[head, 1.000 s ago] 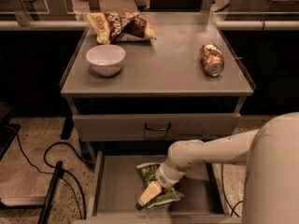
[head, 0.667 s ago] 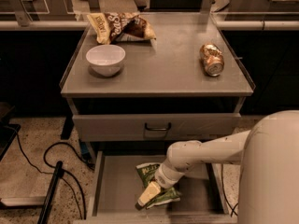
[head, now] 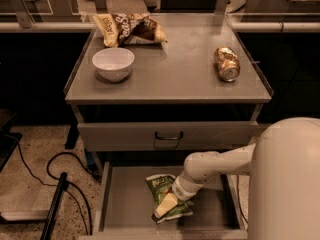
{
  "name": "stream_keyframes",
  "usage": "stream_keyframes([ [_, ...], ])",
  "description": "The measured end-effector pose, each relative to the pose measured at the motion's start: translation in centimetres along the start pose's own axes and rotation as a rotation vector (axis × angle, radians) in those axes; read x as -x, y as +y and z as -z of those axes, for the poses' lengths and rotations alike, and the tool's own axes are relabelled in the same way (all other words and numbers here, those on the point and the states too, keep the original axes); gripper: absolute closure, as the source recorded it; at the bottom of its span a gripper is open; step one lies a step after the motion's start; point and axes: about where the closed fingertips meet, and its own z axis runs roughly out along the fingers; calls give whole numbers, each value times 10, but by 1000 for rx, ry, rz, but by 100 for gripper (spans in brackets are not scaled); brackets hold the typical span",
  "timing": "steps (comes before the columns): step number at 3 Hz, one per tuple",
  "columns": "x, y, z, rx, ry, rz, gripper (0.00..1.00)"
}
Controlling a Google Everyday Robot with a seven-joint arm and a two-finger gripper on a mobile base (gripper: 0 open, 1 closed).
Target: Pick green jalapeno chip bag from middle drawer and place on counter
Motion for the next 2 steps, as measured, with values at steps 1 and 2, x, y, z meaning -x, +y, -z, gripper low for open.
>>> stream_keyframes([
  [1, -1, -4, -5, -1, 8, -5, 0],
  [2, -4, 2, -19, 18, 29, 10, 0],
])
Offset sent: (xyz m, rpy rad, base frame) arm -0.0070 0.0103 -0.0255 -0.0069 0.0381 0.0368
